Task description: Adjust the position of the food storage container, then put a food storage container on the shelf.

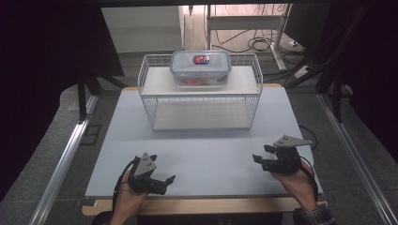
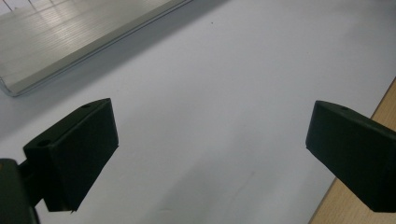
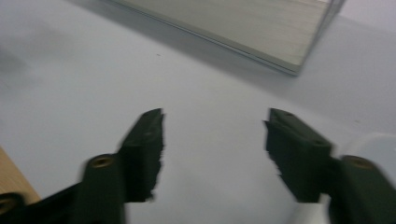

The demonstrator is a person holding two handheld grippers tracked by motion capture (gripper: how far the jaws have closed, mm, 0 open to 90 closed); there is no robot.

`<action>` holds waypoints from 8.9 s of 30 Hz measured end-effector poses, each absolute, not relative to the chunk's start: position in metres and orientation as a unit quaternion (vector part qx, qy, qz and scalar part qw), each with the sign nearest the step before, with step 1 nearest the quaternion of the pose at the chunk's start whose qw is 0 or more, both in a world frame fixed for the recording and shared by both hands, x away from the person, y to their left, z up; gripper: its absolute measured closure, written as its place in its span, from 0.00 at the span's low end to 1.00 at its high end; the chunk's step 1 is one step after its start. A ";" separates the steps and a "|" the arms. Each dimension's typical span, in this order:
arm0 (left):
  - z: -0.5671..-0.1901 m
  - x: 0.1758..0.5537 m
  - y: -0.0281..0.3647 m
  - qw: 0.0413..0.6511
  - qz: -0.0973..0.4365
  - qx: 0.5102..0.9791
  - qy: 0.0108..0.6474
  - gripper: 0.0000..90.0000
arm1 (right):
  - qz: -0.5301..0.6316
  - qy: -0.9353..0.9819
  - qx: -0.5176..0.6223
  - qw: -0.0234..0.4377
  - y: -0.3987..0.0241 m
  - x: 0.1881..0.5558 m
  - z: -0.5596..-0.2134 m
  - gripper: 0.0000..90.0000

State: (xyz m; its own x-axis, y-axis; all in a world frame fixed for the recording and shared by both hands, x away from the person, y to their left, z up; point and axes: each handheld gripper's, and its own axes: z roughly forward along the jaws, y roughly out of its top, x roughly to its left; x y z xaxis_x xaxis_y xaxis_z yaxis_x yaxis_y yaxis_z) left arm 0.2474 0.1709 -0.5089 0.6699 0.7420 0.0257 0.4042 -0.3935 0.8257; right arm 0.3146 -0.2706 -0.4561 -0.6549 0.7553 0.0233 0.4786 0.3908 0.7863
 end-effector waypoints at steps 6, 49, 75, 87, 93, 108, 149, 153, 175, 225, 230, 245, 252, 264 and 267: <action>-0.510 0.248 0.171 0.421 0.199 0.811 0.354 0.02 | 0.394 0.811 0.388 0.192 -0.294 0.315 -0.451 0.74; -0.516 0.252 0.167 0.402 0.193 0.823 0.351 0.03 | 0.339 0.751 0.516 0.234 -0.393 0.338 -0.468 0.99; -0.516 0.251 0.166 0.397 0.195 0.827 0.347 0.03 | 0.365 0.812 0.429 0.151 -0.316 0.331 -0.472 0.99; -0.516 0.251 0.165 0.394 0.196 0.829 0.345 0.03 | 0.372 0.829 0.399 0.126 -0.287 0.326 -0.474 0.99; -0.516 0.251 0.164 0.393 0.196 0.830 0.343 0.03 | 0.374 0.836 0.383 0.121 -0.270 0.328 -0.475 0.99; -0.516 0.252 0.164 0.389 0.196 0.833 0.342 0.03 | 0.386 0.846 0.355 0.098 -0.229 0.329 -0.478 0.98; -0.521 0.253 0.163 0.389 0.181 0.832 0.352 0.04 | 0.408 0.852 0.304 0.128 -0.234 0.322 -0.492 0.06; -0.521 0.253 0.163 0.392 0.183 0.830 0.351 0.03 | 0.410 0.849 0.311 0.120 -0.237 0.324 -0.492 0.05; -0.499 0.270 0.146 0.436 0.110 0.810 0.376 0.01 | 0.414 0.844 0.320 0.118 -0.220 0.320 -0.471 0.01; -0.496 0.300 0.124 0.471 0.001 0.780 0.412 0.88 | 0.404 0.837 0.369 0.003 -0.196 0.324 -0.467 0.89; -0.496 0.299 0.122 0.465 0.010 0.779 0.421 0.88 | 0.416 0.832 0.367 0.019 -0.195 0.324 -0.467 0.89; -0.463 0.300 0.127 0.477 0.059 0.775 0.411 0.87 | 0.473 0.816 0.326 0.056 -0.193 0.327 -0.440 0.89; -0.442 0.305 0.131 0.481 0.076 0.772 0.409 0.87 | 0.488 0.812 0.313 0.066 -0.188 0.337 -0.420 0.89; -0.402 0.320 0.136 0.490 0.109 0.771 0.392 0.87 | 0.509 0.801 0.303 0.084 -0.185 0.351 -0.387 0.89; -0.393 0.324 0.137 0.493 0.115 0.770 0.389 0.87 | 0.512 0.800 0.299 0.091 -0.184 0.355 -0.376 0.89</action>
